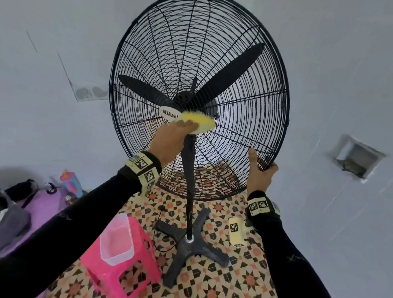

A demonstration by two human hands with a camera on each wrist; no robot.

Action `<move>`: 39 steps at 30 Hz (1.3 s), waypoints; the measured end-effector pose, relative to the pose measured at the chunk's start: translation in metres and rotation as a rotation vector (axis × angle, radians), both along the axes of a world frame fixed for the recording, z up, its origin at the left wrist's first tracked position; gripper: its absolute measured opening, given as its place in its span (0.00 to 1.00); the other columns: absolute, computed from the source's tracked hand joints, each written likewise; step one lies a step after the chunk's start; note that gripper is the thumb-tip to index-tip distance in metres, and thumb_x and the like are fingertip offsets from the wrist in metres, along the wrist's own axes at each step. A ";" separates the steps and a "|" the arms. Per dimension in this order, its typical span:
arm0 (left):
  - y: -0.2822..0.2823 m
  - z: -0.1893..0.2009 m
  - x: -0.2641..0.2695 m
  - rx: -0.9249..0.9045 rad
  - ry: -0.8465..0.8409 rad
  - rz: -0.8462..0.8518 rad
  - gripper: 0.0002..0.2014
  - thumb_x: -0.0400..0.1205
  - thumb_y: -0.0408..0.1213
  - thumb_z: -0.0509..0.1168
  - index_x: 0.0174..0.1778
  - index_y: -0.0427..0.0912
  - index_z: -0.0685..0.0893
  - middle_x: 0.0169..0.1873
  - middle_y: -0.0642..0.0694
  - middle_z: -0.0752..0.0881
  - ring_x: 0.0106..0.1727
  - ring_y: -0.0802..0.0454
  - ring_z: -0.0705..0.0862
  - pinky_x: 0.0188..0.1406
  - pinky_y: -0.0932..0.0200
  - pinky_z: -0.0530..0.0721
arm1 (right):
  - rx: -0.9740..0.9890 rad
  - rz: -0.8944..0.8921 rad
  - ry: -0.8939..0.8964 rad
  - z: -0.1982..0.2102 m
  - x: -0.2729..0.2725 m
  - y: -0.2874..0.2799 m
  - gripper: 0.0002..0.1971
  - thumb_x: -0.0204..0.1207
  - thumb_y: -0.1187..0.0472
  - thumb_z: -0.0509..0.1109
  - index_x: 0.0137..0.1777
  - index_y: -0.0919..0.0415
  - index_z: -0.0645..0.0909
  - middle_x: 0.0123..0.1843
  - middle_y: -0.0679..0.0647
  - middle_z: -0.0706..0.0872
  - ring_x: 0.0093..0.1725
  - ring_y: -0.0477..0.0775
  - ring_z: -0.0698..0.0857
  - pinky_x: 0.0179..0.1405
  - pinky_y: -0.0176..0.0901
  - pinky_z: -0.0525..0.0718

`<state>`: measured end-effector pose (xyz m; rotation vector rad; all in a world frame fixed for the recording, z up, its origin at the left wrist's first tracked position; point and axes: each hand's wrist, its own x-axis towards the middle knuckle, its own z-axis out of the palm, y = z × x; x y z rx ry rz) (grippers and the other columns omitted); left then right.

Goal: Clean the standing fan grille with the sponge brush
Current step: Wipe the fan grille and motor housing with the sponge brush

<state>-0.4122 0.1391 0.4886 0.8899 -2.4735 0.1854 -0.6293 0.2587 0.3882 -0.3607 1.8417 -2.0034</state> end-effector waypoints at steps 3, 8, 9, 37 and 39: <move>0.008 -0.033 -0.002 0.104 -0.170 0.026 0.30 0.86 0.19 0.58 0.83 0.48 0.75 0.82 0.42 0.75 0.76 0.37 0.81 0.80 0.38 0.74 | 0.002 0.003 -0.010 0.006 0.000 0.001 0.50 0.67 0.30 0.78 0.81 0.55 0.61 0.73 0.57 0.77 0.68 0.55 0.76 0.72 0.48 0.72; -0.007 -0.027 0.016 0.159 -0.041 0.012 0.30 0.86 0.19 0.57 0.81 0.50 0.78 0.78 0.41 0.80 0.74 0.37 0.84 0.76 0.39 0.81 | 0.078 0.039 0.136 0.008 -0.009 0.004 0.52 0.65 0.24 0.73 0.80 0.58 0.62 0.69 0.57 0.81 0.64 0.58 0.80 0.66 0.46 0.77; -0.010 -0.019 0.015 0.119 0.009 -0.008 0.29 0.86 0.19 0.58 0.80 0.49 0.79 0.78 0.41 0.80 0.75 0.37 0.83 0.77 0.37 0.80 | 0.082 0.050 0.189 0.010 -0.013 0.006 0.53 0.64 0.21 0.71 0.78 0.57 0.63 0.66 0.56 0.82 0.61 0.58 0.82 0.62 0.45 0.77; 0.032 -0.043 -0.003 0.115 -0.223 0.014 0.27 0.87 0.22 0.61 0.81 0.47 0.76 0.72 0.43 0.85 0.65 0.43 0.87 0.72 0.47 0.83 | 0.011 -0.057 0.279 0.071 -0.033 -0.007 0.34 0.73 0.26 0.70 0.63 0.55 0.77 0.48 0.47 0.85 0.52 0.54 0.82 0.57 0.41 0.78; 0.028 -0.036 0.006 0.132 -0.193 0.037 0.28 0.88 0.22 0.60 0.82 0.49 0.77 0.69 0.42 0.87 0.64 0.42 0.87 0.70 0.47 0.84 | 0.002 -0.086 0.302 0.066 -0.032 -0.009 0.37 0.69 0.22 0.70 0.59 0.55 0.77 0.47 0.50 0.89 0.48 0.58 0.87 0.56 0.50 0.87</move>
